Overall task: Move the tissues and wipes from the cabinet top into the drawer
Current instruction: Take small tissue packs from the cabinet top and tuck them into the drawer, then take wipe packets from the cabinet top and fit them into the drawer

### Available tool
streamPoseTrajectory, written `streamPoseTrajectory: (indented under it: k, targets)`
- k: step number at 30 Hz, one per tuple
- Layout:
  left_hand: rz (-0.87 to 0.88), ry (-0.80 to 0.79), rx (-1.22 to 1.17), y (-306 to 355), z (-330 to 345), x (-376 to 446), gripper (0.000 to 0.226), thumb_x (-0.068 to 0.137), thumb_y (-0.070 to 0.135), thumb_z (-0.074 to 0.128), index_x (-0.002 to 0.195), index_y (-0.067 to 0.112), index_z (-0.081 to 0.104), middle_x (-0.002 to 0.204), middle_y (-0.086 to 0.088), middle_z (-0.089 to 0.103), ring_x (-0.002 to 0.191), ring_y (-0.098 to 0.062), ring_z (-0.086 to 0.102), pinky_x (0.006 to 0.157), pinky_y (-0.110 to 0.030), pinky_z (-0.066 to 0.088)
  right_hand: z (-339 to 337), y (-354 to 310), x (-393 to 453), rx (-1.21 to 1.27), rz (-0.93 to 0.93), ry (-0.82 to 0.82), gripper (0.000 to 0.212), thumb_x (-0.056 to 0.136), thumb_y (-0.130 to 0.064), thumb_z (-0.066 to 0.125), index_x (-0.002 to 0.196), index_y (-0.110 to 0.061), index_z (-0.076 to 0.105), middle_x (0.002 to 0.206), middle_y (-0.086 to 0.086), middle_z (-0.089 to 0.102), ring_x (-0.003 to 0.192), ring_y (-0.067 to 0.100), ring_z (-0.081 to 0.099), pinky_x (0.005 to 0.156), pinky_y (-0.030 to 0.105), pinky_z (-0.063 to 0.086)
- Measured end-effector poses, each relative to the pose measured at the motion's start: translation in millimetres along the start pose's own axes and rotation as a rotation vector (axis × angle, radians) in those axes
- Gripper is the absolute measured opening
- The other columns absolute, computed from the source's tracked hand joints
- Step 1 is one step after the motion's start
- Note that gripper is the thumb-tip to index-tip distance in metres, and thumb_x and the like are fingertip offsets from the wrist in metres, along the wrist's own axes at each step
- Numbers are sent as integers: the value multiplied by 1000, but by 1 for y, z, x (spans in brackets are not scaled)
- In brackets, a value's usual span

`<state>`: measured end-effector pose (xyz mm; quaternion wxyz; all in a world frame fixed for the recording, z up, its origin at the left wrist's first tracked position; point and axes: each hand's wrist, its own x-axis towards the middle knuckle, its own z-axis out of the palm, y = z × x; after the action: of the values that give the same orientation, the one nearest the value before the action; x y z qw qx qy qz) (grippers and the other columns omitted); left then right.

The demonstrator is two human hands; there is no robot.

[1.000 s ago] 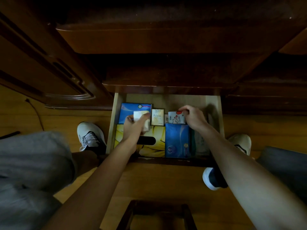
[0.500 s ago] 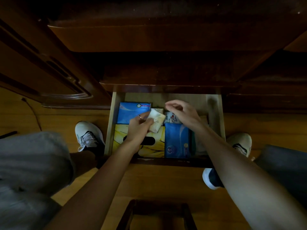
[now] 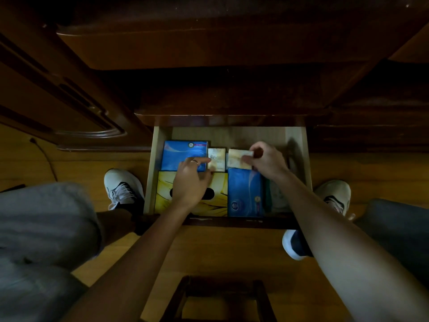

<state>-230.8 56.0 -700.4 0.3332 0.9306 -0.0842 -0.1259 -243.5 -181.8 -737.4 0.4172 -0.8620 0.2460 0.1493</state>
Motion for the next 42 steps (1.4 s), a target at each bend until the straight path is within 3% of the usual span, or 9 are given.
streamPoseTrajectory:
  k: [4, 9, 13, 19, 24, 30, 36, 39, 42]
  targets:
    - [209, -115, 220, -3, 6, -2, 35, 97, 27, 60, 131, 18, 65, 138, -5, 58, 133, -26, 45, 104, -44, 43, 9, -7, 0, -188, -83, 36, 30, 88, -51, 70, 113, -36, 65, 105, -9, 64, 97, 14, 61, 83, 38, 51]
    - [334, -290, 491, 0, 16, 1, 53, 106, 42, 37, 154, 20, 37, 163, -3, 32, 152, -26, 20, 122, -48, 21, 13, -8, 2, -174, -137, 55, 29, 90, -44, 70, 117, -33, 70, 85, -24, 49, 87, 4, 50, 63, 22, 34]
    - [359, -370, 584, -2, 27, 7, 65, 106, 53, 21, 161, 20, 14, 169, -5, 10, 156, -25, 6, 126, -46, 8, 10, -4, 10, -183, -172, -30, 34, 91, -42, 68, 123, -30, 71, 112, -9, 71, 100, 9, 62, 76, 28, 42]
    - [339, -380, 643, -11, 45, 6, 67, 105, 55, 18, 160, 18, 18, 169, -7, 10, 156, -24, 4, 126, -45, 7, -7, -4, 22, -286, -166, -212, 39, 96, -34, 65, 135, -32, 66, 131, -3, 69, 110, 13, 64, 83, 31, 47]
    - [357, -264, 618, -4, 54, 9, 66, 103, 51, 27, 150, 9, 45, 160, -13, 36, 151, -29, 27, 124, -45, 19, 4, -2, 20, -294, -162, -138, 37, 96, -33, 67, 133, -29, 68, 123, -1, 73, 105, 15, 67, 81, 29, 47]
    - [342, -324, 624, -3, 56, 16, 64, 104, 50, 27, 149, 8, 45, 161, -15, 34, 152, -30, 25, 125, -42, 18, 4, -13, 24, -399, -127, -149, 37, 94, -36, 69, 132, -33, 68, 128, -5, 71, 110, 17, 66, 86, 33, 51]
    - [559, -541, 826, 13, 30, 27, 45, 105, 24, 25, 148, 16, 37, 152, -22, 41, 147, -41, 26, 119, -50, 28, -3, -28, 14, -289, -2, -167, 63, 90, -39, 74, 149, -33, 51, 147, -5, 58, 132, 19, 56, 104, 39, 48]
    - [454, -388, 685, 26, -4, 20, 50, 105, 33, 22, 143, 15, 49, 149, -13, 48, 140, -34, 40, 111, -47, 39, -24, -42, -5, -133, -12, -94, 66, 95, -46, 67, 153, -30, 41, 150, -1, 53, 135, 23, 52, 104, 40, 46]
    - [314, -205, 458, 38, -33, 10, 45, 105, 42, 36, 133, 16, 59, 145, -5, 53, 115, -30, 62, 76, -36, 50, -55, -55, -24, -187, -37, -31, 53, 99, -53, 56, 145, -26, 52, 142, 0, 61, 126, 20, 58, 89, 30, 42]
